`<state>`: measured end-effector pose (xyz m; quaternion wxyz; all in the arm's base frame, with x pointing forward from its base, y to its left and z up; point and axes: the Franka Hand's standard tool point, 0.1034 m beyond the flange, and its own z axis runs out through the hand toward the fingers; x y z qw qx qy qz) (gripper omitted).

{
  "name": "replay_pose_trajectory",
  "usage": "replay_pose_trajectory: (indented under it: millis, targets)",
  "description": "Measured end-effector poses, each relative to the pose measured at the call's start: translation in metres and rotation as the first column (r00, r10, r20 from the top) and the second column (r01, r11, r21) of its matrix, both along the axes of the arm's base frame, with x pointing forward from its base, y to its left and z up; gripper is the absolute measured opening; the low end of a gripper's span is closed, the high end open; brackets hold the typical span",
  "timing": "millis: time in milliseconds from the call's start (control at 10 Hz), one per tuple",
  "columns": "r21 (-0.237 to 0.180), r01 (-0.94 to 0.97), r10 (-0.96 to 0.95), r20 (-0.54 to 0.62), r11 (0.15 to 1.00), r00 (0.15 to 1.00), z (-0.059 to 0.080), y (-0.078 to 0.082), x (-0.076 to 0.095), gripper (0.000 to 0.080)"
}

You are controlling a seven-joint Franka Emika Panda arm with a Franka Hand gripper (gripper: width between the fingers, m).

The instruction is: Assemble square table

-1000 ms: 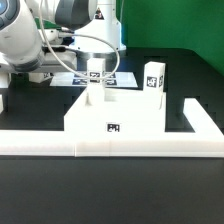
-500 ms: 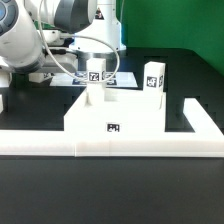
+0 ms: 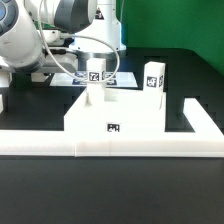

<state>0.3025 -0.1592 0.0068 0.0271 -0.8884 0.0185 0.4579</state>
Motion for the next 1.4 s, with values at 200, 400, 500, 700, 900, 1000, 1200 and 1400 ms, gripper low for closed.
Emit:
replay_pose_trajectory:
  millis: [200,400,500,700,900,1000,1200,1400]
  targets:
    - [0.000,0.000,0.000,0.000,1.000,1.000,0.000,0.000,0.000,0.0304]
    - [0.000,-0.002,0.002,0.002,1.000,1.000,0.000,0.000,0.001,0.0304]
    - [0.000,-0.009,0.009,0.010,1.000,1.000,0.001,0.001,0.006,0.0299]
    - [-0.001,-0.015,0.015,0.017,1.000,1.000,0.001,0.002,0.011,0.0296]
    - [-0.002,-0.021,0.021,0.022,1.000,1.000,0.002,0.003,0.014,0.0296]
    - [0.003,-0.028,0.028,0.032,1.000,0.999,0.005,0.004,0.018,0.0296]
    - [0.037,-0.060,0.057,0.086,0.998,0.995,0.030,0.007,0.039,0.0296]
    - [0.048,-0.069,0.062,0.138,0.996,0.988,0.057,0.012,0.055,0.0296]
